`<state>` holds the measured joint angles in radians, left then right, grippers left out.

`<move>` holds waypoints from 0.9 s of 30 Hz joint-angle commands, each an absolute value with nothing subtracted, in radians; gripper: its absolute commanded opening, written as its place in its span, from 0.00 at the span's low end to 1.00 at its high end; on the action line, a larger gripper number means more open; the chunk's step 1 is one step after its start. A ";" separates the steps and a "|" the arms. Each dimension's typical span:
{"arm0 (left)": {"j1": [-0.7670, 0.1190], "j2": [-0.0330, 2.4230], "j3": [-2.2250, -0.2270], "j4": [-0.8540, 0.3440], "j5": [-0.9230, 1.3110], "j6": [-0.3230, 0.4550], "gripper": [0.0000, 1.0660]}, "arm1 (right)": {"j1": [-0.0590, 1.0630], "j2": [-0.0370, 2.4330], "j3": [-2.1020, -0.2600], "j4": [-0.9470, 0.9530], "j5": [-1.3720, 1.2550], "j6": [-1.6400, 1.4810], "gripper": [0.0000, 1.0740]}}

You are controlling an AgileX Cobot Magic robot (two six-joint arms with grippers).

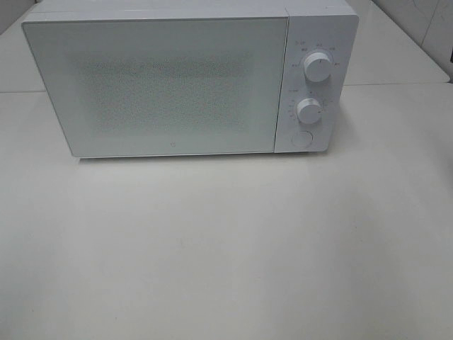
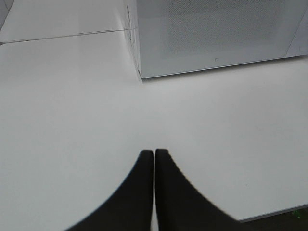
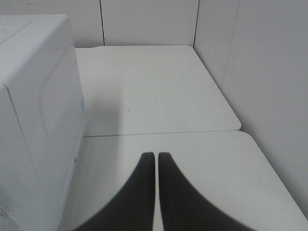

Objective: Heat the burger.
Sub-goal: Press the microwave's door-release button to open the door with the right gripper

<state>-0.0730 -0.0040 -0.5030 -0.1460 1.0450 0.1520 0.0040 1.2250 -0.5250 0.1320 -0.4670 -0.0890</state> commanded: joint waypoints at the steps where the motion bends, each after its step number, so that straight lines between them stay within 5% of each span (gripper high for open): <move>1: -0.071 -0.022 -0.500 -0.146 1.036 0.148 0.00 | 0.025 1.273 -0.529 0.124 -0.558 -0.091 0.00; 14: -0.071 -0.022 -0.500 -0.146 1.036 0.148 0.00 | 0.282 1.453 -0.449 0.160 -0.785 -0.107 0.01; 27: -0.071 -0.022 -0.500 -0.146 1.036 0.148 0.00 | 0.360 1.689 -0.435 0.143 -0.894 -0.033 0.04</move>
